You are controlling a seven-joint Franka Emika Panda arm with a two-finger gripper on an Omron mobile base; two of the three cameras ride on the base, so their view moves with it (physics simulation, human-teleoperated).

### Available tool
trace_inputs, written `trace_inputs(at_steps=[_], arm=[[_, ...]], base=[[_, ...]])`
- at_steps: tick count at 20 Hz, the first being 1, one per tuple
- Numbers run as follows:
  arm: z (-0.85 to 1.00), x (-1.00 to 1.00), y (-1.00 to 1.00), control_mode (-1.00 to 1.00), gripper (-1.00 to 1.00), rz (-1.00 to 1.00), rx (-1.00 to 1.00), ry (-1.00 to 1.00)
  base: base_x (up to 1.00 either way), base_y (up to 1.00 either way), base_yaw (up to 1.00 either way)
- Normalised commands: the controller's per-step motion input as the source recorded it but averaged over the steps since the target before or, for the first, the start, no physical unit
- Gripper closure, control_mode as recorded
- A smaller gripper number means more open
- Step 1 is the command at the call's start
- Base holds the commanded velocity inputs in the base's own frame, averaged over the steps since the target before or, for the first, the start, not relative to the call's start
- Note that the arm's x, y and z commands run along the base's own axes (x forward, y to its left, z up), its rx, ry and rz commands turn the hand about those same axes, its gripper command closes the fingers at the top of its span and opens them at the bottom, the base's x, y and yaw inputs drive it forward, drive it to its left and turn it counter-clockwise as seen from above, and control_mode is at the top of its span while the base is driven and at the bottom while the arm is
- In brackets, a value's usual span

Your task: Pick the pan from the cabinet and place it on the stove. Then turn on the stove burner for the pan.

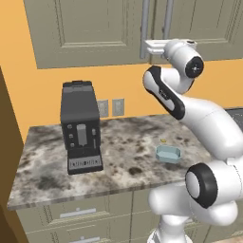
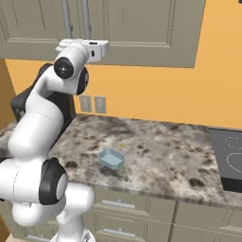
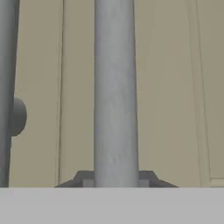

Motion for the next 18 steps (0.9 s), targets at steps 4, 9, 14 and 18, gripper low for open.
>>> trace_inputs(at_steps=[4, 9, 14, 18], arm=[[0.20, -0.67, -0.49, -1.00, 1.00, 0.09, -0.05, 0.00], [0.22, -0.78, -0.58, -1.00, 1.00, 0.11, -0.05, 0.02], [0.09, -0.95, -0.75, -1.00, 1.00, 0.08, -0.01, 0.02], [0.01, -0.99, -0.77, -1.00, 1.00, 0.03, 0.00, 0.00]], base=[[0.00, 0.00, 0.00], [0.00, 0.00, 0.00], [0.00, 0.00, 0.00], [0.00, 0.00, 0.00]])
